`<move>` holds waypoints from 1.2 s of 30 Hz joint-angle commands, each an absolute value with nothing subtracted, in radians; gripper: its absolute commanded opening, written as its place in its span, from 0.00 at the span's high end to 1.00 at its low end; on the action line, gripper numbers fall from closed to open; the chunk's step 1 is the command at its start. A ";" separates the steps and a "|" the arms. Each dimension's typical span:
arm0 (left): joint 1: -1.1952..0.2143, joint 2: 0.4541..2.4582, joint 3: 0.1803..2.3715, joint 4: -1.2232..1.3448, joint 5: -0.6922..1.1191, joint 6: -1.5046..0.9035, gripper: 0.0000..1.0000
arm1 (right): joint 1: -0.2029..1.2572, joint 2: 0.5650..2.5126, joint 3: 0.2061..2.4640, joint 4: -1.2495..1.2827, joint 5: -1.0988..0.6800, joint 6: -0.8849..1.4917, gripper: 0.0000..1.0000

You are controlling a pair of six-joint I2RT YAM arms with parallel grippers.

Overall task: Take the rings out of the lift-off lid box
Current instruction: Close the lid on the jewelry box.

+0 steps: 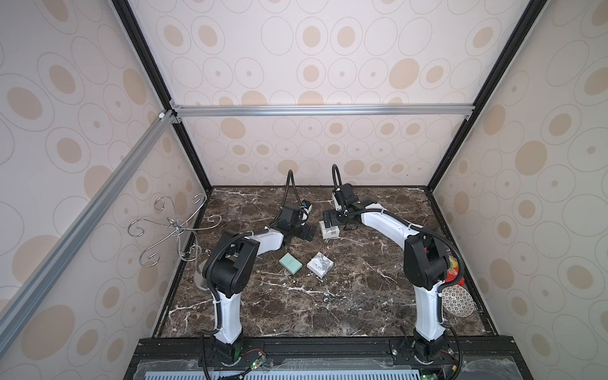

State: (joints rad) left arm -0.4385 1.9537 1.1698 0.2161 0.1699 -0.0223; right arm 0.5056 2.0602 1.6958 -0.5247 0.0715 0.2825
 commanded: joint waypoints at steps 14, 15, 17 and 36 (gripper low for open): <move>-0.458 2.031 1.325 0.156 0.187 -0.014 0.00 | 0.454 2.048 1.608 -0.476 0.043 0.264 0.00; -0.459 2.037 1.329 0.156 0.187 -0.014 0.00 | 0.452 2.048 1.604 -0.474 0.042 0.266 0.00; -0.461 2.047 1.341 0.151 0.190 -0.014 0.00 | 0.448 2.046 1.597 -0.470 0.042 0.268 0.00; -0.467 2.082 1.358 0.156 0.203 -0.025 0.00 | 0.426 2.049 1.542 -0.441 0.034 0.281 0.00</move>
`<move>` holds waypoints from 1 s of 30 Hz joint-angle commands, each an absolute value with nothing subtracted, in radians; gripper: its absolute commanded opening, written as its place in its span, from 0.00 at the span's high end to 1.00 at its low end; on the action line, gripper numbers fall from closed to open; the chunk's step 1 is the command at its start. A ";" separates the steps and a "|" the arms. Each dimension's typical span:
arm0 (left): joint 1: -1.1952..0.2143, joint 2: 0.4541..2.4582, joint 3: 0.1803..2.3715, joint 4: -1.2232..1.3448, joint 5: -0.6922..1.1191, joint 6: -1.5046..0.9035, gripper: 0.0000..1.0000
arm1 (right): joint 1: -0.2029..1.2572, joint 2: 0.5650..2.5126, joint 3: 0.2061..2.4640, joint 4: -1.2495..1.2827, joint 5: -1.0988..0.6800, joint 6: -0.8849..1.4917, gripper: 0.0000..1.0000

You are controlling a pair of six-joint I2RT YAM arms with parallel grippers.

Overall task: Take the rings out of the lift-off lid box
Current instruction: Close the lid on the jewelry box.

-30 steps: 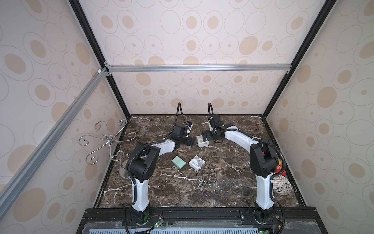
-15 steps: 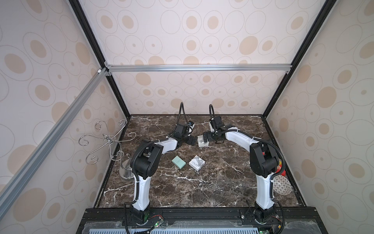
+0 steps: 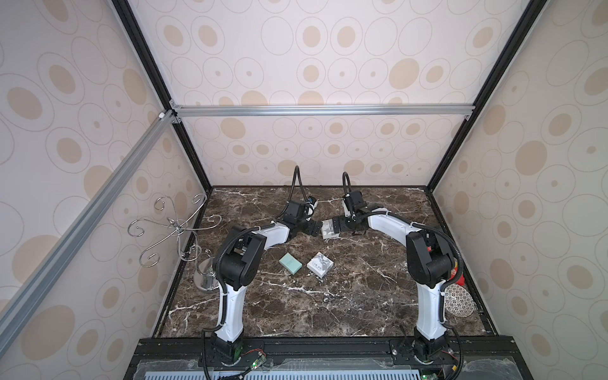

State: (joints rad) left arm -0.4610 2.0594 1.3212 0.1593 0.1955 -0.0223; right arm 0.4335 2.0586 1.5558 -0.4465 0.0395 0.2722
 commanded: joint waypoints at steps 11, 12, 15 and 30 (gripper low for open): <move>-0.465 2.094 1.356 0.156 0.201 -0.021 0.00 | 0.419 2.053 1.550 -0.434 0.015 0.283 0.00; -0.466 2.094 1.358 0.157 0.202 -0.022 0.00 | 0.419 2.048 1.553 -0.436 0.014 0.280 0.00; -0.466 2.090 1.359 0.155 0.201 -0.019 0.00 | 0.419 2.036 1.579 -0.442 0.014 0.267 0.00; -0.466 2.088 1.365 0.144 0.193 -0.012 0.00 | 0.398 2.147 1.700 -0.482 0.027 0.263 0.00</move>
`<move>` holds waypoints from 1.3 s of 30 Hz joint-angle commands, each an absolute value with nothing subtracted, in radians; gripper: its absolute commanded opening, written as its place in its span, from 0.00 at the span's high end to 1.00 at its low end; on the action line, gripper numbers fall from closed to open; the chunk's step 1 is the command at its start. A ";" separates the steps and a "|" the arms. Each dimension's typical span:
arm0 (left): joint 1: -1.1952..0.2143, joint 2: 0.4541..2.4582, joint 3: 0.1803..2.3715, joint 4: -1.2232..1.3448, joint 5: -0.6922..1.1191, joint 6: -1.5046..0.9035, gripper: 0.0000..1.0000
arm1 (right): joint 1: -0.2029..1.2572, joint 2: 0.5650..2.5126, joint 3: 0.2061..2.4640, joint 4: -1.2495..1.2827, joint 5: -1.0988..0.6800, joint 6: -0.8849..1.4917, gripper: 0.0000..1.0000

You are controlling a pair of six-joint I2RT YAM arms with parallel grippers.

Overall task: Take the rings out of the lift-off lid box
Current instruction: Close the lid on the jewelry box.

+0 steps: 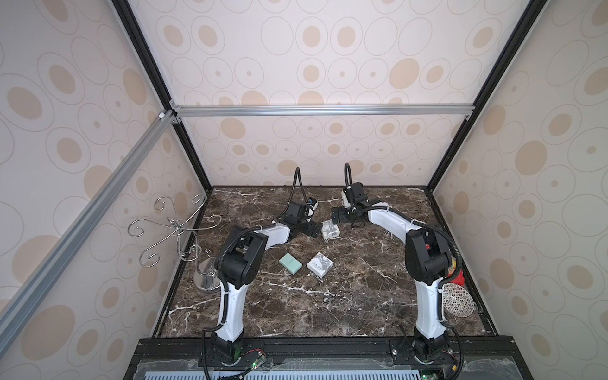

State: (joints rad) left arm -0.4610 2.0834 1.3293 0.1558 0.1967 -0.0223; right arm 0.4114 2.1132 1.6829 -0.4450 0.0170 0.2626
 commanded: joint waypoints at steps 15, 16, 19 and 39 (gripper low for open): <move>-0.466 2.092 1.375 0.138 0.193 -0.009 0.00 | 0.395 2.172 1.646 -0.492 0.039 0.284 0.00; -0.466 2.090 1.374 0.137 0.193 -0.009 0.00 | 0.395 2.171 1.644 -0.490 0.040 0.284 0.00; -0.466 2.091 1.376 0.137 0.193 -0.011 0.00 | 0.395 2.168 1.637 -0.489 0.044 0.282 0.00; -0.466 2.108 1.353 0.152 0.201 -0.021 0.00 | 0.396 2.168 1.608 -0.482 0.041 0.281 0.00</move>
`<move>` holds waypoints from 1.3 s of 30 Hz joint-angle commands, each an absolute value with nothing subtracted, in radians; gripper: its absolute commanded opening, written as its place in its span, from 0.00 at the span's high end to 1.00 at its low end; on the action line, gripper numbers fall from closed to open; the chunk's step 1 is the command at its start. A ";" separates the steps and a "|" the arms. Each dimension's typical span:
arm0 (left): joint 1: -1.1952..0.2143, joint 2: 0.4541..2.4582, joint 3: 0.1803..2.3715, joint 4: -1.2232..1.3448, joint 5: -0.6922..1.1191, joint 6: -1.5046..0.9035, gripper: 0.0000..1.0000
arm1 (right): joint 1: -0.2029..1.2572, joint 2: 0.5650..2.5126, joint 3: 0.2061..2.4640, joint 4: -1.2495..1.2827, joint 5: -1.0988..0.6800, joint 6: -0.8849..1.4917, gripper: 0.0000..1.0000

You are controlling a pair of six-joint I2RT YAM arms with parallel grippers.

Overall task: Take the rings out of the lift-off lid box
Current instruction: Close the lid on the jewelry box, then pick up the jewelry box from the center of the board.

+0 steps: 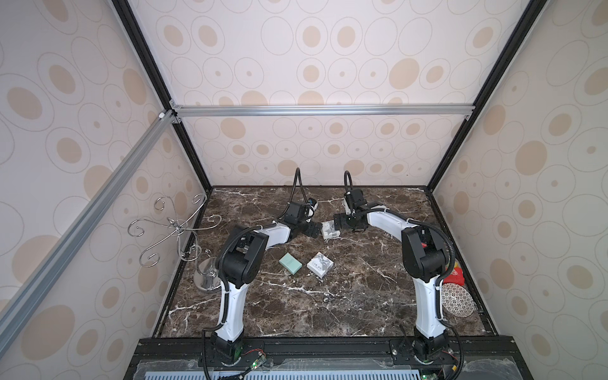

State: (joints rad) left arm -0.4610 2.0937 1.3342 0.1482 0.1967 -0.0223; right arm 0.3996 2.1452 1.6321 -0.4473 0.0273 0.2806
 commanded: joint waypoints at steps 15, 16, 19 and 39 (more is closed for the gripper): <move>-0.466 2.037 1.354 0.118 0.165 0.001 0.00 | 0.402 2.035 1.596 -0.437 -0.054 0.192 0.00; -0.465 2.020 1.351 0.114 0.160 0.004 0.00 | 0.407 2.010 1.585 -0.427 -0.068 0.173 0.00; -0.465 1.951 1.327 0.109 0.144 0.011 0.00 | 0.423 1.926 1.520 -0.393 -0.132 0.106 0.00; -0.465 1.511 0.832 0.221 0.128 -0.028 0.00 | 0.703 1.780 1.247 -0.497 -0.262 -0.242 0.00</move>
State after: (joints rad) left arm -0.4610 1.5368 0.8387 0.1711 0.1215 -0.0143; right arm 0.6895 1.7550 1.2591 -0.4721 -0.3042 -0.2119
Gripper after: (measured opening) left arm 0.999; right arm 0.997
